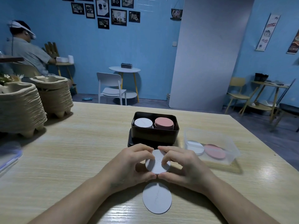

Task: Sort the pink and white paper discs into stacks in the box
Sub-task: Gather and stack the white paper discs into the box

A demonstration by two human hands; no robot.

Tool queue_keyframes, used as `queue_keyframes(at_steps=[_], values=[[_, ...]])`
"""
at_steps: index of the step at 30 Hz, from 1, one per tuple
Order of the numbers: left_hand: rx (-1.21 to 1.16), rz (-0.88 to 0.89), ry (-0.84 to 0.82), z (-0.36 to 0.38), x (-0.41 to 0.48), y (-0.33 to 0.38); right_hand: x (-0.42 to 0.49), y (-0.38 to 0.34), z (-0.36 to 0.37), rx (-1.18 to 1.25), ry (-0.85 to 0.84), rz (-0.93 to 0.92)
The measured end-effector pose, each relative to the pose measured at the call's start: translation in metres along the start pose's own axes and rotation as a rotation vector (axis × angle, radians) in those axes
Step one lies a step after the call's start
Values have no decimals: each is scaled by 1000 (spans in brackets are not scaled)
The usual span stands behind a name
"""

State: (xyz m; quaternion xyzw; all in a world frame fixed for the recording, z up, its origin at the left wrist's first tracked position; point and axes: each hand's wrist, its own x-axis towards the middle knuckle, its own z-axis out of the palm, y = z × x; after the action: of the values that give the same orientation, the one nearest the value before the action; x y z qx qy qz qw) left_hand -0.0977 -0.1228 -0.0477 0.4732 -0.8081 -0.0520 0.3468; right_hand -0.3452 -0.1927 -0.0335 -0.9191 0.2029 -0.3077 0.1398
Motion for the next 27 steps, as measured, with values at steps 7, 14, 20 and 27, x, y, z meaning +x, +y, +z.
queue_keyframes(at_steps=[7,14,20,27], values=[[19,14,5,-2,1,4,-1,0,1,-9,0,-24],[112,71,5,3,1,5,2,1,2,-41,-84,-41],[97,38,-3,1,1,3,-1,3,1,-70,-22,-44],[101,65,-11,2,1,0,0,1,0,-107,-94,-32]])
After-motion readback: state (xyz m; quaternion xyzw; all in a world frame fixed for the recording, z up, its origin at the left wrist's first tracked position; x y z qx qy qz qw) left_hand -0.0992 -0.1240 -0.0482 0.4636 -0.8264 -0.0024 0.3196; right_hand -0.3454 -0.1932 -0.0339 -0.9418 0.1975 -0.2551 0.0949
